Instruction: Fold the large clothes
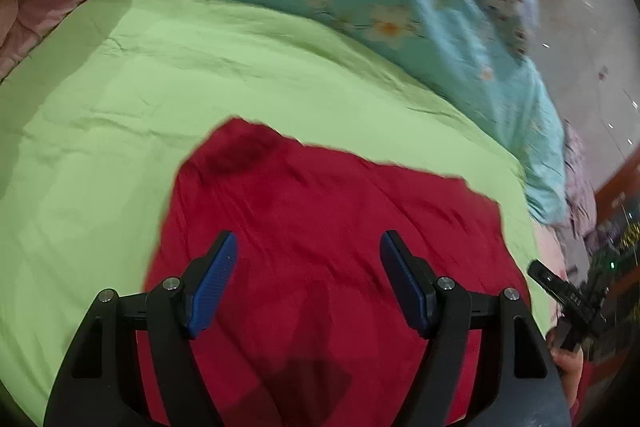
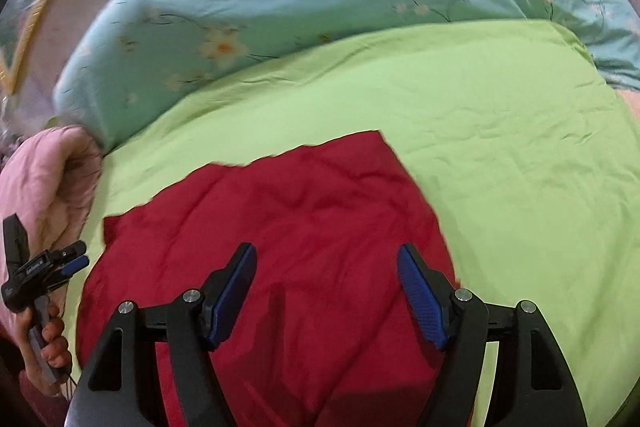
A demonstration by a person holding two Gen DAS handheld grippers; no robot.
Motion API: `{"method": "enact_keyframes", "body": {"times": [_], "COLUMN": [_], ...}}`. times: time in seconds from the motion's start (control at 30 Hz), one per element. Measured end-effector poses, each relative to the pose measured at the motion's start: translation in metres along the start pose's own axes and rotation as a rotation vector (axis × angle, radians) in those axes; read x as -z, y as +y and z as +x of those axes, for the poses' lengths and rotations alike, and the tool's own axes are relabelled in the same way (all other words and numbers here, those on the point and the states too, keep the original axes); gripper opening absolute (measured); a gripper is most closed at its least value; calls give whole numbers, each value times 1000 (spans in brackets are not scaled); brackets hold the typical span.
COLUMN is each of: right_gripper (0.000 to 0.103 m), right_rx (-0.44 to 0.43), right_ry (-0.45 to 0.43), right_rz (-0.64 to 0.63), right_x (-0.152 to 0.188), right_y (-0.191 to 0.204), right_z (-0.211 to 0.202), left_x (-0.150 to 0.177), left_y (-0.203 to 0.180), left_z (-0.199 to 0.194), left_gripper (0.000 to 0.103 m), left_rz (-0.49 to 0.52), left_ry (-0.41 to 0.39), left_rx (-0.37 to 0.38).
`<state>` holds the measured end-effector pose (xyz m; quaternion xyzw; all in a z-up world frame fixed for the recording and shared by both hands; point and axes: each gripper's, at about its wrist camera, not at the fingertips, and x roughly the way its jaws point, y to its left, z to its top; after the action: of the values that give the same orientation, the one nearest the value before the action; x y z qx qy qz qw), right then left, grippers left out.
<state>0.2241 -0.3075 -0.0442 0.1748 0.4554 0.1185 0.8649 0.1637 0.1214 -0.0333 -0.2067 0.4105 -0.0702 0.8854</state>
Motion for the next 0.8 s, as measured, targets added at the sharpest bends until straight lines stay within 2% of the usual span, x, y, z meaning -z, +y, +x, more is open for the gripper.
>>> {"method": "enact_keyframes", "body": {"times": [0.23,0.5,0.67,0.8], "right_gripper": [74,74,74,74], "right_rx": [-82,-82,-69,-11], "right_ry": [-5,14,46,80], "right_rz": [-82,-127,-136,-129], "right_x": [53,102,119,131], "right_y": [24,38,38,30], "right_z": [-45,-76,-73,-54], "left_x": [57,106,123,128], "left_y": [-31,-53,-51,-48], "left_z": [-33,-55,-45,-36], "left_gripper": [74,74,74,74], "left_rz": [73,140,143,149], "left_ry": [30,52,89,99], "left_rx": [67,45,32,24]}}
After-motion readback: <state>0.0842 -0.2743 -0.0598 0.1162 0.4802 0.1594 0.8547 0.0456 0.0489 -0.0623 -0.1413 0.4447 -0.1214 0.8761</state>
